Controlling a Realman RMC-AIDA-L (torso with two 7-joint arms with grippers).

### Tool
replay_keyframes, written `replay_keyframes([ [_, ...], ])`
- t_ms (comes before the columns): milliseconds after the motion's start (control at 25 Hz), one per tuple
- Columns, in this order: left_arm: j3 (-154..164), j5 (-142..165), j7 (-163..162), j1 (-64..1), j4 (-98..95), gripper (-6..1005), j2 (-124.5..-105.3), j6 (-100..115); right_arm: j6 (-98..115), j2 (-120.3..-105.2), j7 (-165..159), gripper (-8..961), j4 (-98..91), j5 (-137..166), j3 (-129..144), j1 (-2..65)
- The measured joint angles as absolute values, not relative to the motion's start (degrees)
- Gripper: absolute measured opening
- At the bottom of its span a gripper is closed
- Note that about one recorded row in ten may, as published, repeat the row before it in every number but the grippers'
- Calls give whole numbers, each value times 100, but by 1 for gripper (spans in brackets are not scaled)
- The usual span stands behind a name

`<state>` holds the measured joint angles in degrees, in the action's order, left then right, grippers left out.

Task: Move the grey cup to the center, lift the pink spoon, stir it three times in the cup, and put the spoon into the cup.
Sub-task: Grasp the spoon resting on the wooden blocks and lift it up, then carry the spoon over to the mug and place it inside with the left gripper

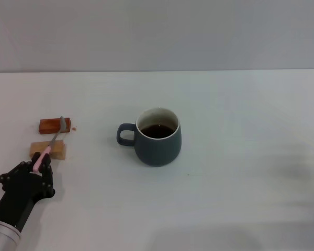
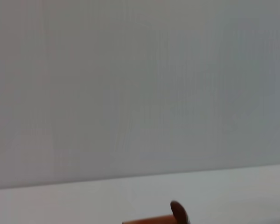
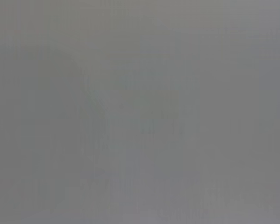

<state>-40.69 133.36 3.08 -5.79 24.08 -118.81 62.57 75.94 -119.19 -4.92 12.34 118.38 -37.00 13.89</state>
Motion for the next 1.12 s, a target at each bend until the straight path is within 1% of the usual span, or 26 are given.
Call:
replay_keyframes([
  [960,-3958,13385,281,-627,2520,148,-11813,6953,7744,-11918,-492,0,1337,11836,-3700,1283],
  [1040,-3954,13385,248,-634,2595,148,-11778,6950,7746,-11918,-491,0,1336,11828,-3711,1283],
  [1080,-3940,13423,108,-688,2786,148,-11644,6812,7749,-11918,-491,0,1336,11823,-3718,1283],
  [1120,-3942,13446,85,-693,2830,148,-11613,6779,7752,-11917,-490,0,1336,11821,-3726,1283],
])
